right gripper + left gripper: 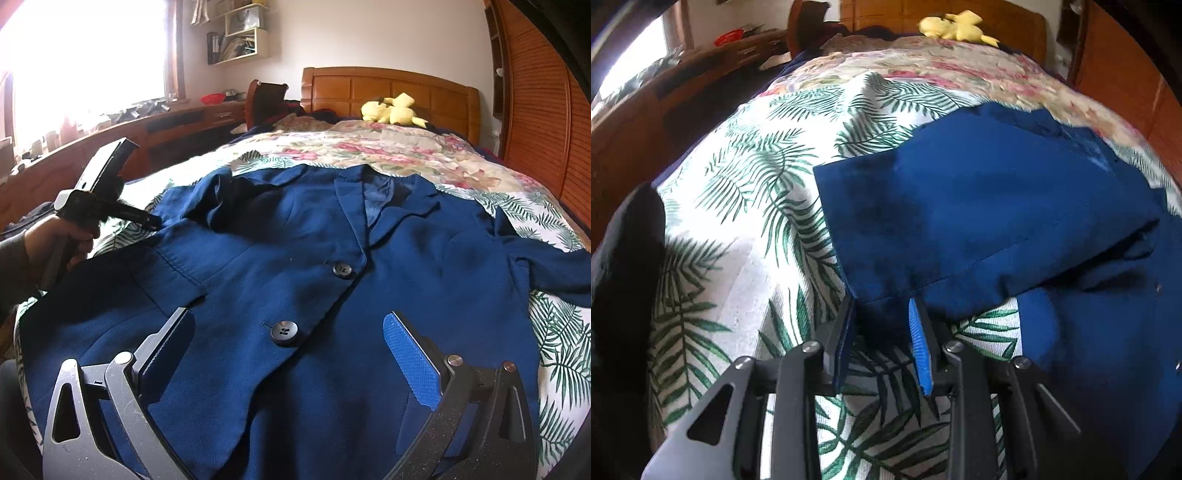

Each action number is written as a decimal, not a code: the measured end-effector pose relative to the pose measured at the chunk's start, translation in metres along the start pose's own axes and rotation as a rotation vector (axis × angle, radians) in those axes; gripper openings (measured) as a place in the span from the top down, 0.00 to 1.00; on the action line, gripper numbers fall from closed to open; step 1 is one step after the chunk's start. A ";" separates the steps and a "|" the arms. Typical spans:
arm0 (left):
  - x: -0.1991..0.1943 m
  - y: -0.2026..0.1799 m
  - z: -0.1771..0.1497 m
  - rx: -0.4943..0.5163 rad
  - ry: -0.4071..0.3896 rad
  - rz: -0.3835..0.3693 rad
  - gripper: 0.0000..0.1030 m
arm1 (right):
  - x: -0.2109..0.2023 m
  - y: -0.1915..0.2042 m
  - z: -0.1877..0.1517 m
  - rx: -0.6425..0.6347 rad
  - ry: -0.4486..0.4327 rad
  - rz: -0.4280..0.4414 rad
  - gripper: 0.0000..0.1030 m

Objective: Fold large clothes

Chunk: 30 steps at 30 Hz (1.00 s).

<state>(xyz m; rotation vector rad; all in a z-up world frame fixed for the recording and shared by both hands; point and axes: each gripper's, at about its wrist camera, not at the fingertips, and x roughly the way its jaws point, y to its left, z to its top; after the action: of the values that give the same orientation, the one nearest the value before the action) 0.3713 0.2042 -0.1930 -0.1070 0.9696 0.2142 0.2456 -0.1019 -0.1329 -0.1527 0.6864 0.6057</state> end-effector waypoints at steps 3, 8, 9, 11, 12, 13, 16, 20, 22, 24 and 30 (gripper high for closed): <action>-0.006 -0.007 0.003 0.022 0.013 -0.009 0.94 | -0.001 0.002 0.000 -0.007 -0.009 -0.003 0.00; -0.057 -0.028 0.012 0.057 -0.102 -0.004 0.97 | -0.009 0.001 0.001 -0.004 -0.033 -0.021 0.00; -0.070 -0.034 0.014 0.066 -0.129 -0.006 0.97 | -0.012 0.002 0.001 -0.004 -0.040 -0.024 0.00; -0.098 -0.048 0.019 0.091 -0.185 -0.015 0.97 | -0.019 0.001 0.001 0.002 -0.049 -0.026 0.00; -0.107 -0.051 0.022 0.098 -0.200 -0.018 0.97 | -0.022 -0.001 0.001 0.008 -0.051 -0.028 0.00; -0.125 -0.061 0.025 0.111 -0.235 -0.029 0.97 | -0.027 -0.003 0.001 0.019 -0.055 -0.031 0.00; -0.160 -0.081 0.030 0.136 -0.295 -0.056 0.97 | -0.039 -0.010 -0.002 0.039 -0.061 -0.042 0.00; -0.199 -0.110 0.032 0.173 -0.350 -0.098 0.97 | -0.058 -0.024 -0.008 0.060 -0.069 -0.073 0.00; -0.217 -0.127 0.027 0.199 -0.367 -0.127 0.97 | -0.067 -0.031 -0.010 0.068 -0.079 -0.091 0.00; -0.232 -0.143 0.019 0.223 -0.379 -0.155 0.97 | -0.078 -0.038 -0.013 0.083 -0.088 -0.108 0.00; -0.261 -0.175 -0.006 0.292 -0.394 -0.184 0.97 | -0.098 -0.052 -0.023 0.122 -0.095 -0.134 0.00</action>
<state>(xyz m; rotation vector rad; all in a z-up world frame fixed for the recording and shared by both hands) 0.2633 -0.0024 0.0184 0.1113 0.5848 -0.0769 0.2030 -0.1980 -0.0919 -0.0554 0.6140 0.4381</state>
